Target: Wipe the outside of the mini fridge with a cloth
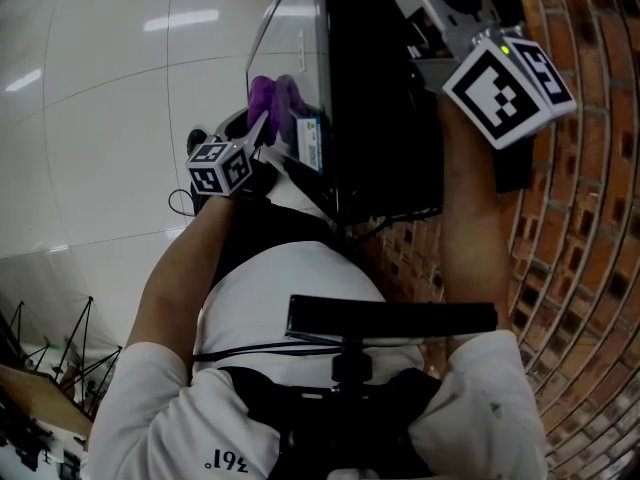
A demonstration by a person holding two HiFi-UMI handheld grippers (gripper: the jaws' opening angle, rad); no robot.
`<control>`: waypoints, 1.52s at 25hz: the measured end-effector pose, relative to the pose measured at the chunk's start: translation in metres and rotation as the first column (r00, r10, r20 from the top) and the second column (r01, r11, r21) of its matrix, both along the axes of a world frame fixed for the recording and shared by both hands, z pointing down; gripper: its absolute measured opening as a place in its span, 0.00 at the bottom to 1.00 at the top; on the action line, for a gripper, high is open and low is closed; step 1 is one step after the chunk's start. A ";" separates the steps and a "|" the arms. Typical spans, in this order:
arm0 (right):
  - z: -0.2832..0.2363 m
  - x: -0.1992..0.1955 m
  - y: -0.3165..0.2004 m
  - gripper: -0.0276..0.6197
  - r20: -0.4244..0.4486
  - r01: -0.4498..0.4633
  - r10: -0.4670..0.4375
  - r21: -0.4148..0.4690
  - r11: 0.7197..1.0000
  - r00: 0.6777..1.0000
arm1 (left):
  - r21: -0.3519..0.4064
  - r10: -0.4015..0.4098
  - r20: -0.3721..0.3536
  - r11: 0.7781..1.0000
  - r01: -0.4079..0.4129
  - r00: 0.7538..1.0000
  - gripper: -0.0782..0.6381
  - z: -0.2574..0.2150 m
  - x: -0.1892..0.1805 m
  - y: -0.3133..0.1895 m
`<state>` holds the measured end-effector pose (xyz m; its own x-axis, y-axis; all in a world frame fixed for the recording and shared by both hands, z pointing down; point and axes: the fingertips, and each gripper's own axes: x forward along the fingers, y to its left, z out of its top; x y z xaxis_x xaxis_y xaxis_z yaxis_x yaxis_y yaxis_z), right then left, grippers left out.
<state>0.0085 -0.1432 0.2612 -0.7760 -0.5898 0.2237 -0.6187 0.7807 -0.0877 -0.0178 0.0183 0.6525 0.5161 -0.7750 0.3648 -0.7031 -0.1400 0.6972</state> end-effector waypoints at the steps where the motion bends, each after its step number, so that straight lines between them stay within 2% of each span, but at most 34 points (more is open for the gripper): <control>1: 0.000 0.000 0.000 0.30 0.000 0.000 0.000 0.000 1.000 1.000 | -0.008 0.002 0.003 1.000 -0.002 1.000 0.26 0.004 0.000 0.000; 13: 0.001 -0.002 0.001 0.30 -0.005 0.009 -0.009 -0.004 1.000 1.000 | -0.106 0.050 0.095 0.994 -0.040 0.994 0.26 0.052 -0.002 -0.006; 18: 0.000 0.000 0.000 0.30 -0.007 0.004 -0.004 -0.005 1.000 1.000 | -0.148 0.108 0.144 0.985 -0.086 0.984 0.26 0.071 -0.002 -0.009; 22: 0.001 -0.001 0.001 0.30 -0.005 0.004 -0.005 -0.008 1.000 1.000 | -0.163 0.087 0.125 0.984 -0.066 0.988 0.26 0.074 -0.007 -0.011; 27: 0.000 -0.002 0.001 0.30 0.001 0.007 -0.007 -0.009 1.000 1.000 | -0.145 0.055 0.108 0.989 -0.039 0.993 0.26 0.062 -0.014 -0.012; 30: 0.000 -0.001 0.001 0.30 0.000 0.006 -0.006 -0.008 1.000 1.000 | -0.106 0.023 0.092 0.994 -0.013 0.996 0.26 0.042 -0.022 -0.012; 34: 0.001 -0.001 0.000 0.30 0.003 0.006 -0.006 -0.010 1.000 1.000 | -0.018 -0.033 0.021 0.999 0.033 0.999 0.26 -0.004 -0.032 -0.009; 38: 0.000 0.000 0.000 0.30 0.002 0.000 0.000 -0.003 1.000 1.000 | 0.094 -0.056 -0.057 0.994 0.061 0.997 0.26 -0.069 -0.036 0.005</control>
